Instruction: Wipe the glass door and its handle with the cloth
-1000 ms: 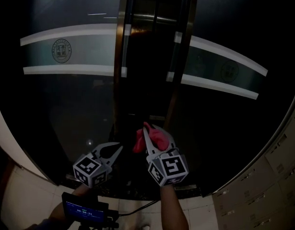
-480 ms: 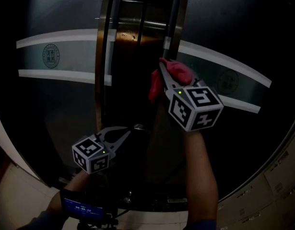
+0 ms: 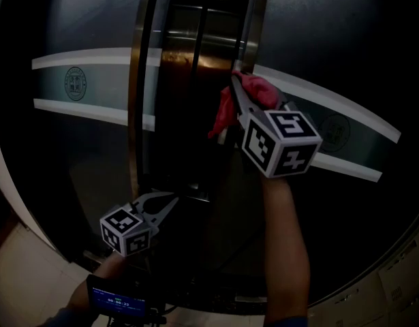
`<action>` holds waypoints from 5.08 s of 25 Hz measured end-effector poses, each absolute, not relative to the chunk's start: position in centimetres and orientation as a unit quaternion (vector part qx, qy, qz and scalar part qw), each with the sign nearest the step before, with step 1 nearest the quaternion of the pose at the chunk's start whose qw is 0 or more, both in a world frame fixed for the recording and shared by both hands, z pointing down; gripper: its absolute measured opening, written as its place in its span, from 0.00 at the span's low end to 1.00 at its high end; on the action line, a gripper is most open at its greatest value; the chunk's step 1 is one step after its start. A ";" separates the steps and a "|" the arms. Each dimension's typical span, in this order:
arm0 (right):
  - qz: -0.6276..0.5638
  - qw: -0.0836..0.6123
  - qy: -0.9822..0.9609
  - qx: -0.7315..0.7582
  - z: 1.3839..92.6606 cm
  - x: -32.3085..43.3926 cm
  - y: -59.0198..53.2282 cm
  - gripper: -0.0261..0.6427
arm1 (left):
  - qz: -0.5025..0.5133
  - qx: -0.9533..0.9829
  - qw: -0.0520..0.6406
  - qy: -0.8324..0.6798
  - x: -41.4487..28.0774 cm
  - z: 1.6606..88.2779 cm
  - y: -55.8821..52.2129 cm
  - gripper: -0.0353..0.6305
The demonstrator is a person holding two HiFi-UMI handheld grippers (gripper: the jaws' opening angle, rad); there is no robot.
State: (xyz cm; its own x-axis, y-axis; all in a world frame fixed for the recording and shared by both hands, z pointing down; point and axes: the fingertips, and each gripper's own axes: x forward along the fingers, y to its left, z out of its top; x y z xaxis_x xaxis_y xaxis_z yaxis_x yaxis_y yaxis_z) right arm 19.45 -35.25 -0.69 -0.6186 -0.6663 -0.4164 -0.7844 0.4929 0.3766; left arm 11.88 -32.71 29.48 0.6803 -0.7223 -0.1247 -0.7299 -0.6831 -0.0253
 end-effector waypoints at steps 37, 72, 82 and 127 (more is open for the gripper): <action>0.277 0.147 0.885 -0.345 -2.5 -3.0 -32.8 0.13 | 0.046 -0.898 0.036 0.435 -6.2 32.4 -32.1 0.06; 0.166 0.065 0.872 -0.456 27.1 -2.7 -33.6 0.13 | 0.019 -0.926 -0.001 0.378 -7.8 38.4 -30.0 0.06; 0.151 0.070 0.857 -0.488 34.8 3.1 -21.2 0.13 | 0.024 -0.921 0.022 0.388 -3.7 39.9 -22.3 0.06; 0.125 0.098 0.873 -0.462 28.7 -1.1 -25.3 0.13 | 0.013 -0.917 -0.013 0.398 -10.1 42.7 -12.5 0.06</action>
